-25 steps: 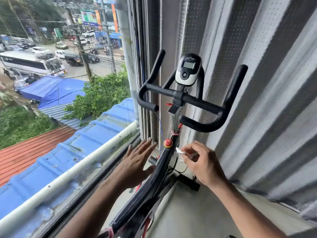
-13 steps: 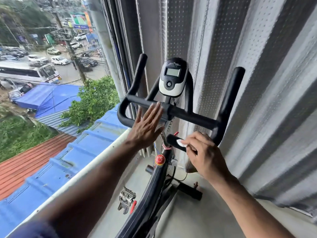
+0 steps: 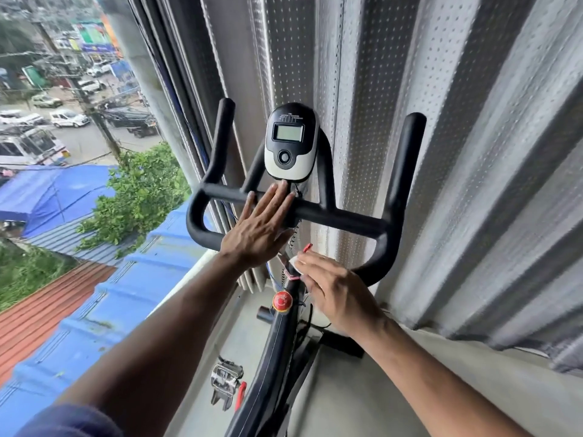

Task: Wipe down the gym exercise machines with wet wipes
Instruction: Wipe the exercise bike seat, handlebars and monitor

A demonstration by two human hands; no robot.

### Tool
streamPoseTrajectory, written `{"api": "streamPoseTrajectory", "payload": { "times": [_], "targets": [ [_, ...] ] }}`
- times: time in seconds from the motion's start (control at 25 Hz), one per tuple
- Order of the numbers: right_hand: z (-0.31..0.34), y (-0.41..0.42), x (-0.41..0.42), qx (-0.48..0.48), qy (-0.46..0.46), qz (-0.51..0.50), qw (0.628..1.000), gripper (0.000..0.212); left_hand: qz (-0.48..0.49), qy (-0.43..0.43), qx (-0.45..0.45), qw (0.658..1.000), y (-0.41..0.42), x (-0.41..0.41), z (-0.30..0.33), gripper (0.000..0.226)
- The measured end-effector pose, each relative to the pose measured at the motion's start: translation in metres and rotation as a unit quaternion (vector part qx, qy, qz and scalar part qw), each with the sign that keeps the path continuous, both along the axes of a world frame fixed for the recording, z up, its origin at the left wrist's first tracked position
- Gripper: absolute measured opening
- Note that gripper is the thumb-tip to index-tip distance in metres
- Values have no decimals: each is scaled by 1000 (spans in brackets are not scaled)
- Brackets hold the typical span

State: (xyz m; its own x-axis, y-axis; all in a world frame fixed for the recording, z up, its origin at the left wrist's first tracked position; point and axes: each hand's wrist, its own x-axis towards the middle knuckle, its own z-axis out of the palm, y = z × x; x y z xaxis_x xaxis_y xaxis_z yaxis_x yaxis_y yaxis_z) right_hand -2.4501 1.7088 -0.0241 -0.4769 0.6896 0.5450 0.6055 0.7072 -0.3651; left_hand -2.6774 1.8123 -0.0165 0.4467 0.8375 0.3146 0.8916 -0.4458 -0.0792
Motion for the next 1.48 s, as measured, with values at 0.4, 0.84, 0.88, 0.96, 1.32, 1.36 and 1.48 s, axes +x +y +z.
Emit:
{"api": "streamPoseTrajectory", "payload": {
  "times": [0.4,0.84,0.88,0.96,1.32,1.36,1.48],
  "targets": [
    [21,-5,7,9,-154,87,984,43,-38,-21,-9,999,5,-7,-2,79],
    [4,-13,-28,16,-76,-27,997,28,-49,-31,4,998,6,-7,-7,83],
    [2,-16,-19,17,-75,-31,997,30,-52,-30,9,998,7,-7,-7,84],
    [0,-24,1,26,-56,-56,997,28,-52,-31,14,998,8,-7,-7,86],
    [9,-21,-12,-25,24,-234,972,10,-46,-27,17,998,4,-5,-5,87],
    [6,-28,-17,-28,25,-225,974,9,-44,-28,16,998,3,-5,-5,87],
    [-4,-47,-4,-33,49,-226,972,11,-46,-29,13,998,4,-6,-5,88]
  ]
}}
